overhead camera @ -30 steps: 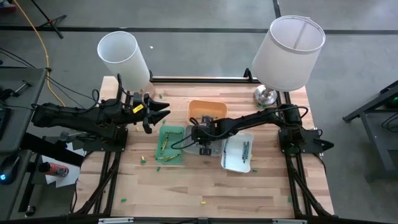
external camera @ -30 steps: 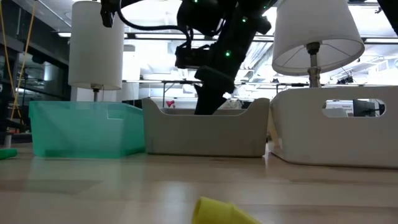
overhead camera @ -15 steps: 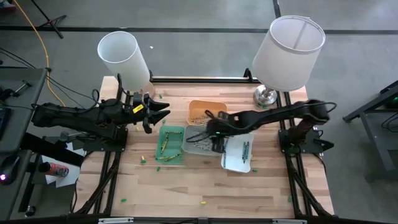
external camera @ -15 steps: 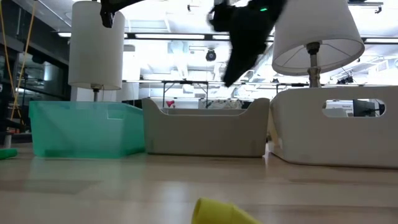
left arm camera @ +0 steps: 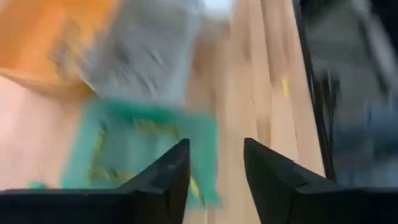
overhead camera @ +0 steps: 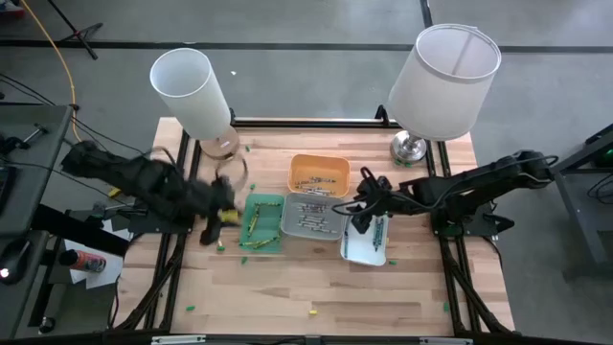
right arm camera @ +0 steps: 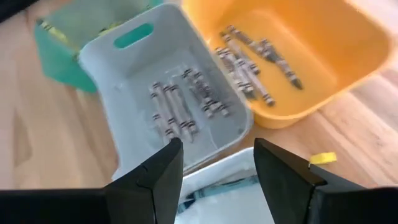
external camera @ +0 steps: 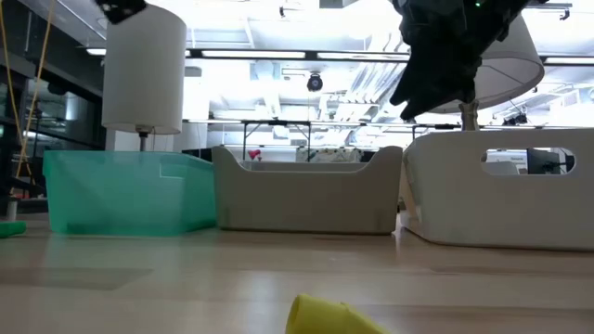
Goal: Sort crayons
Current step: Adjust the green crayon in the green bin
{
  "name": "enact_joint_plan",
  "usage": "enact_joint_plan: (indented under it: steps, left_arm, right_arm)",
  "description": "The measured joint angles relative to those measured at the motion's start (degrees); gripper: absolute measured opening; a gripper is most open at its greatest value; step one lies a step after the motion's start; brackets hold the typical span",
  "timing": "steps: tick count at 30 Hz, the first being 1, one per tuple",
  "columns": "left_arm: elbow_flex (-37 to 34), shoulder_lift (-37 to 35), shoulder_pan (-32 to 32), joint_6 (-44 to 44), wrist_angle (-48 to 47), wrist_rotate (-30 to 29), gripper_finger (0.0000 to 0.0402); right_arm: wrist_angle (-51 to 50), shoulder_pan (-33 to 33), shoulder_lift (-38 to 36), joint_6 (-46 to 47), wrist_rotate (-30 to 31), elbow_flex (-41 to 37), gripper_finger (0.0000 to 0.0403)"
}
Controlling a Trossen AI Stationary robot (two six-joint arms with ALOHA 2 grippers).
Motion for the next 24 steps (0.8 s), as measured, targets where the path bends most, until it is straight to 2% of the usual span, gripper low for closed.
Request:
enact_joint_plan:
  steps: [3,7,11,16,21,24]
  left_arm:
    - [0.3,3.8,-8.2,-1.2,-6.2,0.2,0.0099]
    - [-2.9,8.4,-18.2,-4.6,-6.8,0.2,0.0019]
    - [-7.1,13.0,-24.1,-7.7,-2.9,-2.9,0.0009]
    - [-11.3,18.1,-25.5,-6.5,1.0,-5.8,0.0002]
    - [-11.9,21.5,-24.0,-2.7,1.5,-11.2,0.0001]
    - [-11.9,22.6,-22.5,0.5,1.4,-11.0,0.0000]
  right_arm:
    - [0.1,0.0,-0.5,0.2,1.6,-0.1,0.0190]
    - [0.0,0.0,-0.6,0.0,2.1,-0.2,0.0190]
    - [0.0,0.0,-0.5,-1.2,2.4,-0.2,0.0190]
    - [-0.3,-0.2,-0.5,-1.3,2.9,-0.2,0.0190]
    - [-0.3,-0.2,-0.5,-1.3,2.9,-0.2,0.0190]
    - [-0.3,-0.2,-0.5,-1.3,2.9,-0.2,0.0190]
